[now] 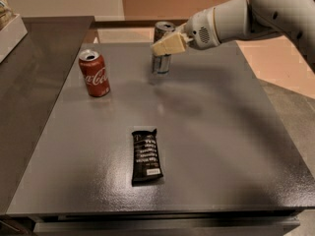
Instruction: Move redbull can near coke can
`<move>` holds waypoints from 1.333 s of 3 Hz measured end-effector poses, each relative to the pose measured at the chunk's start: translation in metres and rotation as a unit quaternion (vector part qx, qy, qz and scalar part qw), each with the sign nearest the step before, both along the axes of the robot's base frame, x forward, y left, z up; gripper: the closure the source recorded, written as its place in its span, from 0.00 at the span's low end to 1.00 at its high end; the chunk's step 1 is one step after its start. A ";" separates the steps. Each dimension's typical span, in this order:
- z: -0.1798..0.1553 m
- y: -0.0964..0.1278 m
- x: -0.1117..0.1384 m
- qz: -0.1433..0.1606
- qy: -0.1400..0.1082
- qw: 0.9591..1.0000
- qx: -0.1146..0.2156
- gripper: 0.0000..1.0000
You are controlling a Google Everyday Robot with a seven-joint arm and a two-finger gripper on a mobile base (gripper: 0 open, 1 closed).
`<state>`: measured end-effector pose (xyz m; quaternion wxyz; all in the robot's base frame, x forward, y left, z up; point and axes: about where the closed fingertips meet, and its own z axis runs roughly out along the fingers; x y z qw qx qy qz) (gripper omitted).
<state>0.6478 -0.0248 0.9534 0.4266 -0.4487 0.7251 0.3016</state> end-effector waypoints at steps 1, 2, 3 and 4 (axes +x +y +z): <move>0.002 0.053 -0.025 0.072 -0.002 0.997 0.010 1.00; -0.004 0.091 -0.044 0.120 -0.007 0.993 -0.006 1.00; -0.017 0.114 -0.054 0.147 -0.010 0.989 -0.033 1.00; -0.031 0.122 -0.056 0.149 -0.010 0.987 -0.054 1.00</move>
Offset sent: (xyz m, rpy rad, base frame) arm -0.0653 0.1321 -0.0112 -0.0580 -0.0312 0.3524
